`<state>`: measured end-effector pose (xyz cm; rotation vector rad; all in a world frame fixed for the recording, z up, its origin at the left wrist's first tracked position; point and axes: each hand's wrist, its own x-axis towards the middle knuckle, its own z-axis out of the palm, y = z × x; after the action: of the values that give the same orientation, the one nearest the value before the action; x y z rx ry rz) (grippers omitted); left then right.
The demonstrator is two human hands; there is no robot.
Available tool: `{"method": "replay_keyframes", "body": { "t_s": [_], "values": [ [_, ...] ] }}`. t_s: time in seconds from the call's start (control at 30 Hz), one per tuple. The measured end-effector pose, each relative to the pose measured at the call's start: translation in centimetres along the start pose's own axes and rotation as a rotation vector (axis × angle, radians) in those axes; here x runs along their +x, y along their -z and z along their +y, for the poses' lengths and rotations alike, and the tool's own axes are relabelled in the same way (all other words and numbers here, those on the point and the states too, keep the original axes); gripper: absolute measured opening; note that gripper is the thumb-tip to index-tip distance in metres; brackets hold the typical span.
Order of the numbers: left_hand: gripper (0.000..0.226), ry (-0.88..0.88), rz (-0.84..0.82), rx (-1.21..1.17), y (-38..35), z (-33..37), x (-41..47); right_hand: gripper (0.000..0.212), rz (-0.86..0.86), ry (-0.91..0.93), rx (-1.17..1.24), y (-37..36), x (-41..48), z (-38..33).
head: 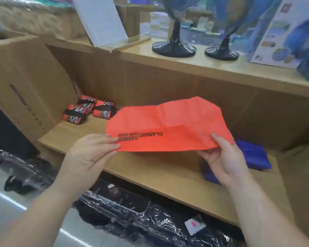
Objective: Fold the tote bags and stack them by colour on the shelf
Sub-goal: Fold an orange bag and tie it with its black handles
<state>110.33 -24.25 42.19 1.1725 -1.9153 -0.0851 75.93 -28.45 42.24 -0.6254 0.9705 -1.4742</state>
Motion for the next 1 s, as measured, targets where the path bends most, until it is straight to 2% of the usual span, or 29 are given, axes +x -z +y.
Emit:
{"method": "replay_keyframes", "body": {
  "t_s": [0.1,0.2,0.3,0.37,0.43,0.5,0.53,0.6,0.67,0.77,0.87,0.93,1.0],
  "values": [
    [0.027,-0.12,-0.03,0.067,-2.4,-3.3,-0.1,0.027,0.094,-0.051,-0.059,1.3,-1.8,1.7],
    [0.032,-0.171,-0.144,0.073,-5.0,-6.6,-1.4,0.026,0.271,-0.076,-0.35,2.6,-3.4,4.3],
    [0.028,-0.179,-0.271,0.034,-7.3,-9.3,-3.8,0.045,0.389,0.038,-0.747,3.9,-4.9,6.9],
    [0.03,-0.179,-0.333,0.013,-8.1,-10.5,-5.0,0.064,0.361,0.177,-1.127,4.5,-5.7,7.8],
    [0.041,-0.167,-0.361,0.006,-8.4,-11.3,-5.8,0.081,0.359,0.259,-1.507,5.0,-6.2,8.0],
    [0.046,-0.157,-0.371,-0.005,-8.4,-11.8,-5.7,0.089,0.351,0.391,-1.736,5.1,-6.5,8.0],
    [0.046,-0.148,-0.387,-0.017,-8.3,-11.9,-5.5,0.087,0.292,0.457,-1.806,5.1,-6.5,8.1],
    [0.044,-0.135,-0.433,-0.047,-8.2,-12.1,-5.0,0.071,0.087,0.523,-1.886,5.0,-6.4,8.3],
    [0.045,-0.127,-0.479,-0.077,-8.0,-12.6,-4.8,0.059,-0.129,0.477,-1.921,4.8,-5.9,8.7],
    [0.048,-0.077,-0.541,-0.148,-7.5,-13.0,-5.0,0.072,-0.337,0.287,-1.978,4.4,-5.6,9.3],
    [0.046,-0.018,-0.541,-0.189,-7.1,-13.1,-5.1,0.09,-0.401,0.135,-1.939,5.0,-5.6,10.2],
    [0.044,0.031,-0.528,-0.198,-6.8,-12.9,-4.9,0.091,-0.391,0.107,-1.843,5.6,-5.7,10.4],
    [0.056,0.06,-0.538,-0.201,-6.5,-12.8,-4.6,0.092,-0.379,0.1,-1.773,6.2,-5.8,10.0]
  ]
}}
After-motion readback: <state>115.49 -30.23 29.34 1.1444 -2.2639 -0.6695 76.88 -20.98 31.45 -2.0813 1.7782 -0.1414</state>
